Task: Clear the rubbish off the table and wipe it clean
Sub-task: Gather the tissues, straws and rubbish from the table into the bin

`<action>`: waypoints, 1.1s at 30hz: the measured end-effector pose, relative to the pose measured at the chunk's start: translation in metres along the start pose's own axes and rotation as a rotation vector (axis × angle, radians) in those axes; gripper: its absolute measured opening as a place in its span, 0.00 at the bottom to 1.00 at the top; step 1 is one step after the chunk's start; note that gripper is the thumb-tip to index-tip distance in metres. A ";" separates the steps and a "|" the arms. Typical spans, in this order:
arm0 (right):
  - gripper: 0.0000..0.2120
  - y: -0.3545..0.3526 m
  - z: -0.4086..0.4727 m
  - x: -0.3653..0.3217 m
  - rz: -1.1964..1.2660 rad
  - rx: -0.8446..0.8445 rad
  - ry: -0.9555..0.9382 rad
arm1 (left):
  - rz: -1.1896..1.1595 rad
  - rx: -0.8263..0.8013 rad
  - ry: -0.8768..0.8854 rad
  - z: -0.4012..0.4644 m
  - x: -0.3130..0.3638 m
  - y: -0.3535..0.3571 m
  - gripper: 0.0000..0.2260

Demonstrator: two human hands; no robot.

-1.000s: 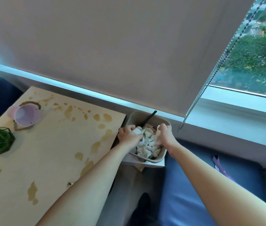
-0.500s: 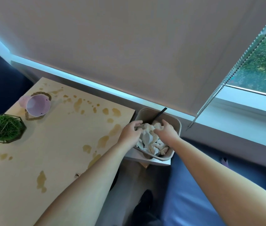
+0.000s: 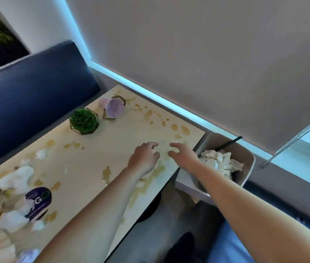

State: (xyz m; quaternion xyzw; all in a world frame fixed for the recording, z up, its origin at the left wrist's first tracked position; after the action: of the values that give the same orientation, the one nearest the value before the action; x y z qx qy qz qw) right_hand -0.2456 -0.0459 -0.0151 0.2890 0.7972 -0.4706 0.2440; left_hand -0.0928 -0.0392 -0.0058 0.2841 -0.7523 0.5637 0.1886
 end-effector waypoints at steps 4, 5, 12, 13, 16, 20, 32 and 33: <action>0.22 0.048 -0.016 -0.052 -0.051 -0.075 -0.078 | -0.021 0.086 -0.071 -0.034 -0.051 -0.052 0.17; 0.21 0.061 -0.022 -0.066 -0.063 -0.093 -0.098 | -0.032 0.107 -0.092 -0.044 -0.064 -0.065 0.17; 0.20 0.150 -0.058 -0.155 -0.109 -0.197 -0.249 | -0.063 0.238 -0.197 -0.117 -0.148 -0.138 0.18; 0.20 0.165 -0.064 -0.166 -0.114 -0.212 -0.269 | -0.065 0.260 -0.215 -0.130 -0.162 -0.149 0.18; 0.19 0.204 -0.080 -0.193 -0.131 -0.247 -0.319 | -0.057 0.310 -0.263 -0.161 -0.200 -0.172 0.18; 0.16 0.247 -0.097 -0.221 -0.134 -0.267 -0.359 | -0.113 0.366 -0.330 -0.198 -0.247 -0.191 0.17; 0.13 0.329 -0.113 -0.264 -0.179 -0.389 -0.440 | -0.181 0.567 -0.478 -0.260 -0.329 -0.225 0.13; 0.14 0.334 -0.111 -0.267 -0.175 -0.406 -0.438 | -0.178 0.570 -0.491 -0.262 -0.334 -0.227 0.13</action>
State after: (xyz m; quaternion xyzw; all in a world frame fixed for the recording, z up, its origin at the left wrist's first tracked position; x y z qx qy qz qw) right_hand 0.1627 0.1218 0.0065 0.0564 0.8252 -0.3722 0.4212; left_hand 0.2992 0.2364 0.0376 0.5160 -0.5605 0.6468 -0.0355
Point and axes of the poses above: each hand's wrist, its own z-axis towards the middle knuckle, its own y-axis out of the palm, x = y × z, the point moved 10 cm from there along z, towards the middle knuckle, and after that the axes turned 4 degrees about -z, right-handed, at the moved point
